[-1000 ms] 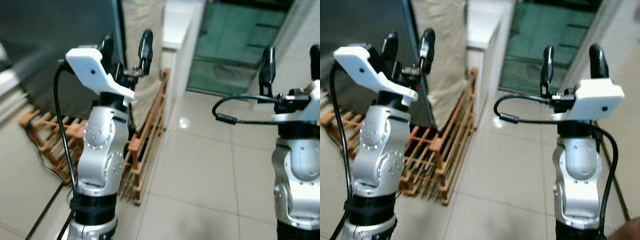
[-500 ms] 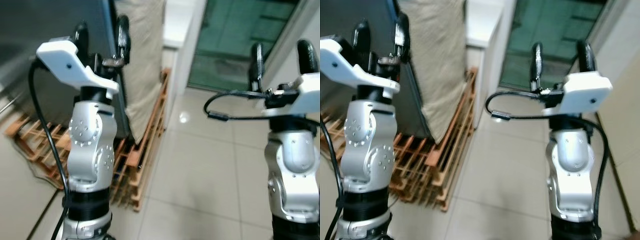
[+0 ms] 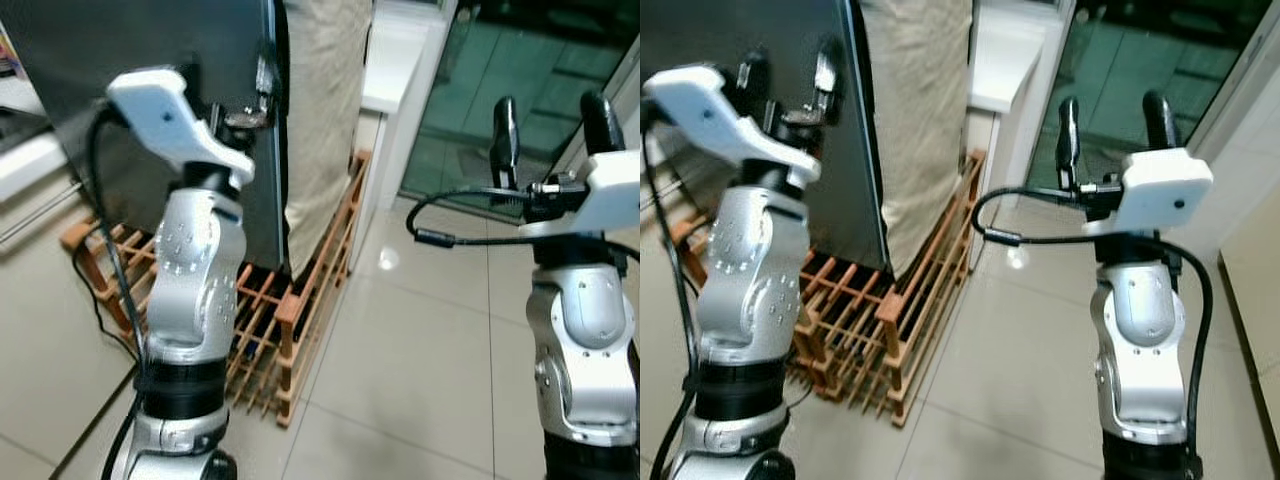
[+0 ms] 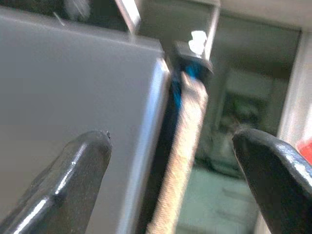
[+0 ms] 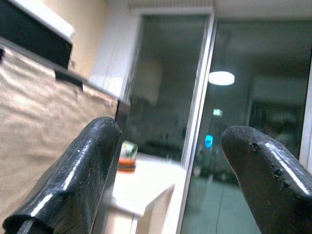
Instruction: Restocking fridge
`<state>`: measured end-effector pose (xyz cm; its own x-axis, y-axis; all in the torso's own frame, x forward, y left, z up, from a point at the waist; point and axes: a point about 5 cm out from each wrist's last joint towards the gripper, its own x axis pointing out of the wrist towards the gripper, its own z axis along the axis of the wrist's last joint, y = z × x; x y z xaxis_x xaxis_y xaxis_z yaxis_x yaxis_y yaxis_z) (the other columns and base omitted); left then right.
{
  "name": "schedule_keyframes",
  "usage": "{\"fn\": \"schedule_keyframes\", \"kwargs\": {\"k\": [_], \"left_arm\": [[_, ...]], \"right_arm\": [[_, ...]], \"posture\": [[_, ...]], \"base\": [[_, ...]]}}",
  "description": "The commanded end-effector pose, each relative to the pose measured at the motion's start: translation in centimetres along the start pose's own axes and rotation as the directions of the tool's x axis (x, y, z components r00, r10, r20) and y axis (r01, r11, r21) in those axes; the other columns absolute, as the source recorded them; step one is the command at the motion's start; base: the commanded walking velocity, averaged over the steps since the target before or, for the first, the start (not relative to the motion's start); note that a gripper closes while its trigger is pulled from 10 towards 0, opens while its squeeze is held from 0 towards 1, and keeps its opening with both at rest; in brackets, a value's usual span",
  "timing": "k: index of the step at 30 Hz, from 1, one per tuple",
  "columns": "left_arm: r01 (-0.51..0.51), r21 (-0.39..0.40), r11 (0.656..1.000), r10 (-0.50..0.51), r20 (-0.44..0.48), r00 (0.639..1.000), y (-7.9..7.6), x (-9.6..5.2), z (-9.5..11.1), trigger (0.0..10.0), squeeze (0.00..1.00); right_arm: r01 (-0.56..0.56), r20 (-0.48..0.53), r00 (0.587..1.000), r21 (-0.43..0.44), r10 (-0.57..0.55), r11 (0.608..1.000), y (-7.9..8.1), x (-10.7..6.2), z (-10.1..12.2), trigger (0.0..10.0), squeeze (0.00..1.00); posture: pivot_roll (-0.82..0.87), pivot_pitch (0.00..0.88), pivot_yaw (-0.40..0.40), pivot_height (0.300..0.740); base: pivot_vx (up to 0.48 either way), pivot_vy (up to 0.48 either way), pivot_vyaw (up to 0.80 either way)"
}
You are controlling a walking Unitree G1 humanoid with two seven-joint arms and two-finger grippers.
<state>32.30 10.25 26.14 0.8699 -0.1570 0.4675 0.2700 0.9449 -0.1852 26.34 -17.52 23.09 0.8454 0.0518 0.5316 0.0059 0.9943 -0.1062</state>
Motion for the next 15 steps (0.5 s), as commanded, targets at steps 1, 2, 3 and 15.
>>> {"fn": "schedule_keyframes", "kwargs": {"k": [1,2,3,15], "left_arm": [[0.037,0.009,0.999,-0.036,-0.061,0.998,-0.7,0.7,-1.1,10.0,0.00],[0.043,-0.001,0.999,-0.043,-0.064,0.997,-0.8,1.0,-1.3,10.0,0.00],[0.042,0.000,0.999,-0.042,-0.076,0.996,-1.0,1.4,-1.5,10.0,0.00],[-0.078,-0.031,0.996,0.073,-0.139,0.988,-0.4,1.5,-2.3,10.0,0.00]], "right_arm": [[-0.001,-0.102,0.995,0.055,0.007,0.998,-0.2,-0.4,-1.7,10.0,0.00],[-0.006,-0.137,0.990,0.077,0.017,0.997,-0.2,-0.5,-2.2,10.0,0.00],[-0.005,-0.175,0.984,0.093,0.021,0.996,-0.2,-0.9,-2.8,10.0,0.00],[-0.028,-0.250,0.967,0.072,0.045,0.997,-0.6,-2.5,-3.5,10.0,0.00]], "posture": [[-0.15,0.000,-0.021,0.740],[-0.16,0.000,-0.019,0.740],[-0.17,0.000,-0.013,0.740],[-0.20,0.004,-0.016,0.740]], "base": [[0.000,0.000,0.00],[0.000,0.000,0.00],[0.000,0.000,0.00],[0.000,0.000,0.00]]}}
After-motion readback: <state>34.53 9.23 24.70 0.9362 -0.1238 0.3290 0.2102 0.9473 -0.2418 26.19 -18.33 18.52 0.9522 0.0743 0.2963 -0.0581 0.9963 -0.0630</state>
